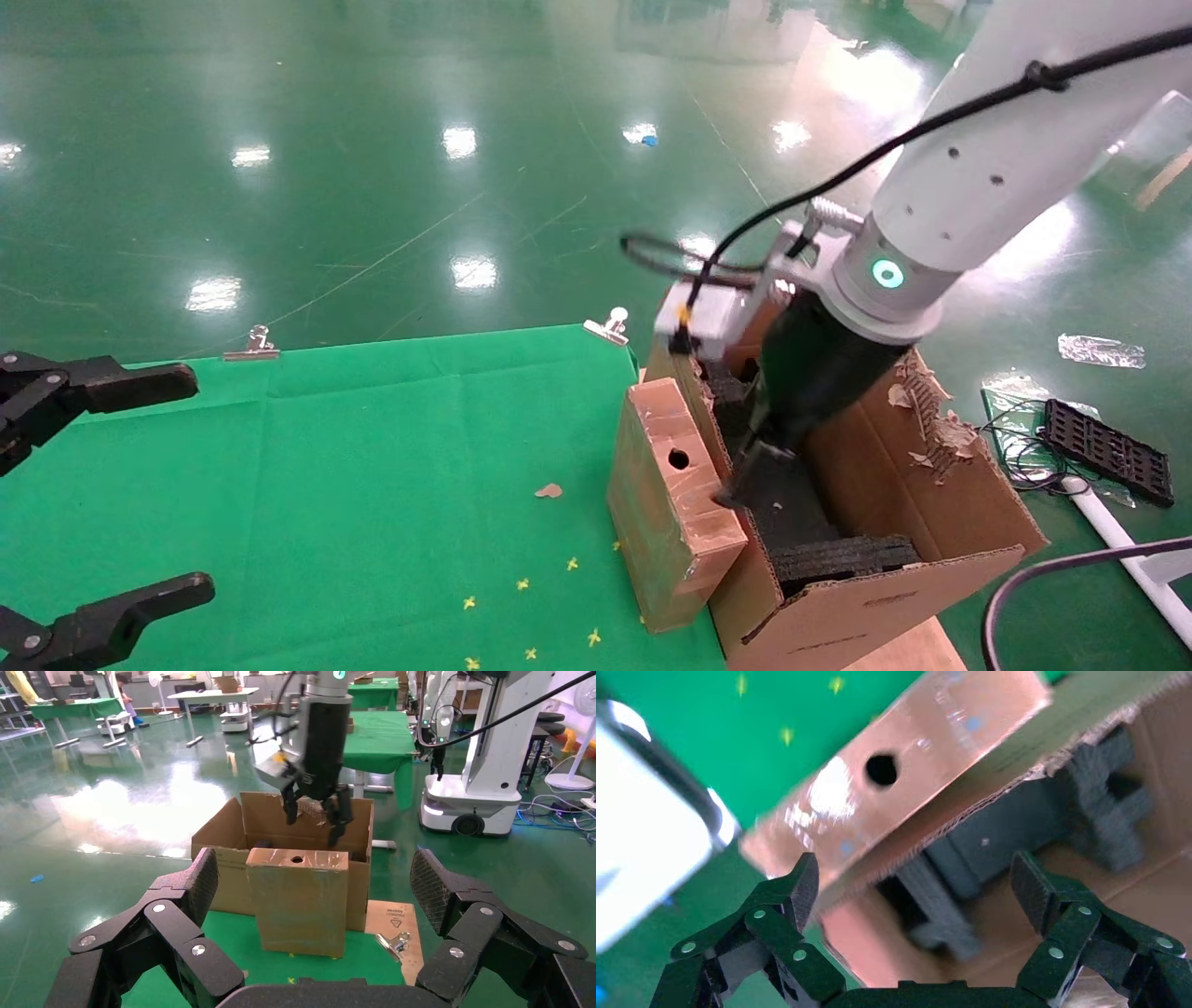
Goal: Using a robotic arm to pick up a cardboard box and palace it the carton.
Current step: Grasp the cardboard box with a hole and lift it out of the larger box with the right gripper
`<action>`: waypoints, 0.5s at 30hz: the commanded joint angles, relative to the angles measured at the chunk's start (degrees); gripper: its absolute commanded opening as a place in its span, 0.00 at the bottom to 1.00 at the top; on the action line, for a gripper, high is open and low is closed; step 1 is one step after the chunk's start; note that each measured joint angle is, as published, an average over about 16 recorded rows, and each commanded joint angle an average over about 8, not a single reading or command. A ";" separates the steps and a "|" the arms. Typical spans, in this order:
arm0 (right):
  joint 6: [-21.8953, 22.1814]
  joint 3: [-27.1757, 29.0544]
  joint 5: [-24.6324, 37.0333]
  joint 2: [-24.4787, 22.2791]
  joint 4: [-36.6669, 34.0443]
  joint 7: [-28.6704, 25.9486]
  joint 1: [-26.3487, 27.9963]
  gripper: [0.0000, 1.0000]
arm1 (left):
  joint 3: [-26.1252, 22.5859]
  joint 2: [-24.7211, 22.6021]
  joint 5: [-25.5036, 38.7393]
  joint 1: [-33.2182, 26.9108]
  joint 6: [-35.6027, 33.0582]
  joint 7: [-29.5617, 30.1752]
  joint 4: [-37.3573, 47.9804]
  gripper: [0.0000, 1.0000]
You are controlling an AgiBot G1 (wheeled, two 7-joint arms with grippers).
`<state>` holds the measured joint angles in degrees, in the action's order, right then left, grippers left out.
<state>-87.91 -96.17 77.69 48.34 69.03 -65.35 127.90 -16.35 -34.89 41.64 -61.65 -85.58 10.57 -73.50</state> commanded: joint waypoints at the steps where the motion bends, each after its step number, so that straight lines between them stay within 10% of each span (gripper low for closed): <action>1: -0.01 -0.24 -1.21 0.51 -2.20 -6.68 -0.34 1.00 | -0.01 0.00 -0.01 0.00 0.00 0.00 0.00 1.00; 15: 1.24 -0.44 -7.37 3.89 -18.75 -10.25 -6.80 1.00 | -0.06 0.03 -0.04 -0.01 0.03 -0.03 0.00 1.00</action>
<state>-86.82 -96.72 70.71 52.26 50.96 -75.64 121.40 -16.41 -34.87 41.60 -61.66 -85.55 10.54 -73.50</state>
